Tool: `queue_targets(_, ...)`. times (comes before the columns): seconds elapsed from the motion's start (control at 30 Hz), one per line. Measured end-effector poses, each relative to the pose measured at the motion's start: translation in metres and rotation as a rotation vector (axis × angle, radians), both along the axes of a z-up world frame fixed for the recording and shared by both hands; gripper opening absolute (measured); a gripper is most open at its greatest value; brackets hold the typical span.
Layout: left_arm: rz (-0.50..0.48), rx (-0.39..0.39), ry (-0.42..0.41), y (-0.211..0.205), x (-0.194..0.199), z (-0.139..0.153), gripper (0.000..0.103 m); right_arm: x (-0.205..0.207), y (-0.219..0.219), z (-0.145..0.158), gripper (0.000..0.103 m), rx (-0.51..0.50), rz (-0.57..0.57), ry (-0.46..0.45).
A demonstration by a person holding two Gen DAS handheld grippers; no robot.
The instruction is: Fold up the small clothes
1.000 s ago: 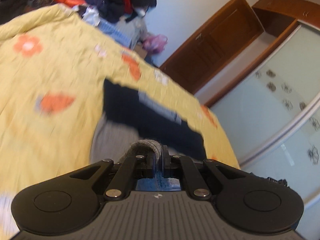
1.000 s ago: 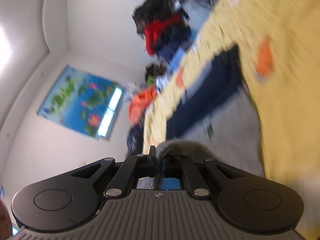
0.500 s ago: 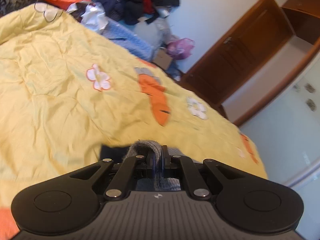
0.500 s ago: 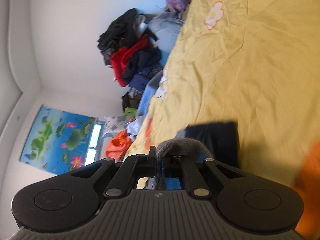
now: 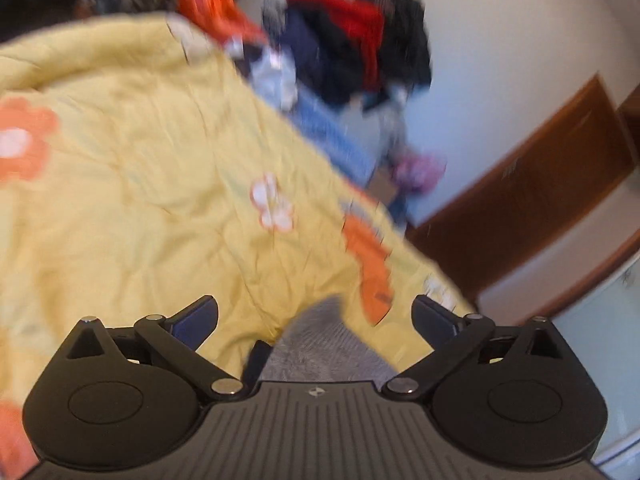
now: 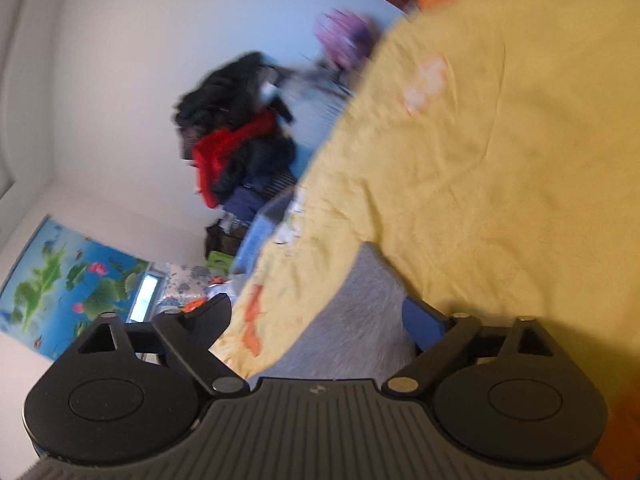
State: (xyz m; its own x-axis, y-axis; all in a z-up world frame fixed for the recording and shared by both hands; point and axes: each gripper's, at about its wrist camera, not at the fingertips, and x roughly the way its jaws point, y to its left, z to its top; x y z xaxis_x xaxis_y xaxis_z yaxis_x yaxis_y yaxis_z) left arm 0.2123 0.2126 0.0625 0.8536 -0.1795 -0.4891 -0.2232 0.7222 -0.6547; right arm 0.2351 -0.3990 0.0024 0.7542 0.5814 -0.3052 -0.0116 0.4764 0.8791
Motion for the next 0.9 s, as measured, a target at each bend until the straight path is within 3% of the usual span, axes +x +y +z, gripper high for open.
queue_targets(0.1, -0.021, -0.023, -0.017, -0.009, -0.059, 0.002, 0.103, -0.053, -0.013, 0.009, 0.091, -0.070, 0.016, 0.000)
queue_targets(0.27, -0.001, -0.082, 0.098, -0.023, -0.130, -0.042, 0.103, -0.139, -0.014, 0.007, 0.091, -0.217, 0.025, 0.055)
queue_targets(0.33, -0.015, -0.116, 0.162, -0.023, -0.143, -0.061, 0.102, -0.161, -0.008, 0.002, 0.091, -0.256, 0.044, 0.090)
queue_targets(0.37, -0.019, -0.128, 0.123, -0.021, -0.152, -0.064, 0.103, -0.170, -0.003, 0.000, 0.091, -0.276, 0.058, 0.098)
queue_targets(0.43, -0.015, -0.175, 0.127, -0.017, -0.164, -0.064, 0.103, -0.186, 0.004, -0.001, 0.092, -0.280, 0.070, 0.079)
queue_targets(0.6, -0.034, -0.360, 0.122, -0.022, -0.165, -0.075, 0.103, -0.186, 0.023, -0.006, 0.099, -0.237, 0.050, 0.042)
queue_targets(0.67, -0.010, -0.354, 0.083, -0.028, -0.161, -0.076, 0.103, -0.175, 0.036, -0.006, 0.100, -0.228, 0.039, 0.037)
queue_targets(0.8, 0.013, -0.217, 0.042, -0.048, -0.150, -0.073, 0.100, -0.154, 0.063, -0.008, 0.098, -0.264, -0.027, 0.014)
queue_targets(0.83, 0.016, -0.180, 0.040, -0.052, -0.148, -0.073, 0.090, -0.151, 0.068, -0.009, 0.095, -0.265, -0.045, 0.009)
queue_targets(0.9, 0.037, -0.136, 0.058, -0.056, -0.146, -0.074, 0.063, -0.144, 0.074, -0.014, 0.076, -0.267, -0.058, 0.027)
